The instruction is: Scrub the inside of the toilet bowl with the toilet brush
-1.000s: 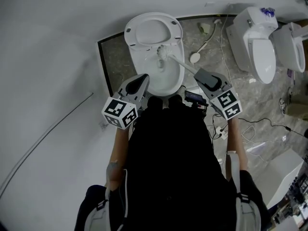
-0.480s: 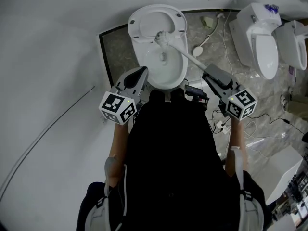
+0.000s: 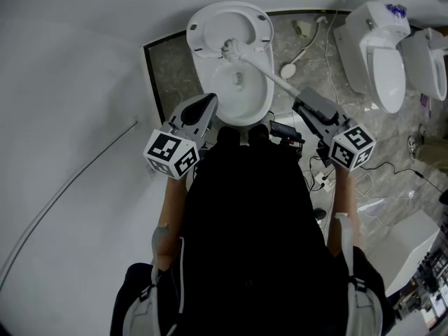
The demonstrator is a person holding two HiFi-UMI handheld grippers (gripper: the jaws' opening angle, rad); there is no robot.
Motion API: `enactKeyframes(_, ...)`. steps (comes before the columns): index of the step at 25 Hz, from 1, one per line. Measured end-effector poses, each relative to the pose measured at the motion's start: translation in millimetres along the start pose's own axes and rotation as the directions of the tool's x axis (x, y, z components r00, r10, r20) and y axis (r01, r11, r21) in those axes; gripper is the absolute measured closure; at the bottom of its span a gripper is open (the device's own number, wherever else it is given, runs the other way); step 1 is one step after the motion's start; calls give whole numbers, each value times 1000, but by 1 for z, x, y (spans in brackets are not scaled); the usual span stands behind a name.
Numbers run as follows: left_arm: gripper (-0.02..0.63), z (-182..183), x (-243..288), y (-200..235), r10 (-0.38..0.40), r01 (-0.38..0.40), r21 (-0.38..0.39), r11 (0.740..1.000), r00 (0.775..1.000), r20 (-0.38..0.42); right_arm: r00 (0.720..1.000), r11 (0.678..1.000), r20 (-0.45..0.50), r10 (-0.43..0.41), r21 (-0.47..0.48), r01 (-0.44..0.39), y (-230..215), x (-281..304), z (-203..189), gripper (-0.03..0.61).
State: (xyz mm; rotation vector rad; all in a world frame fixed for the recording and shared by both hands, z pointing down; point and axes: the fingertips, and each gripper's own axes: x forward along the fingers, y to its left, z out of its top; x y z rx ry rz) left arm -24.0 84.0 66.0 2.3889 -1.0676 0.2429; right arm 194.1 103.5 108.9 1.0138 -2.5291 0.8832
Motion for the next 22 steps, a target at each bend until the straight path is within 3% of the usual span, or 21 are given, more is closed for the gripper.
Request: enactKeyframes(22,603,-17,-10,4,-16,16,2,1000,1000,7,1000,1000,-9,2,25,-2,15,10,-13,419)
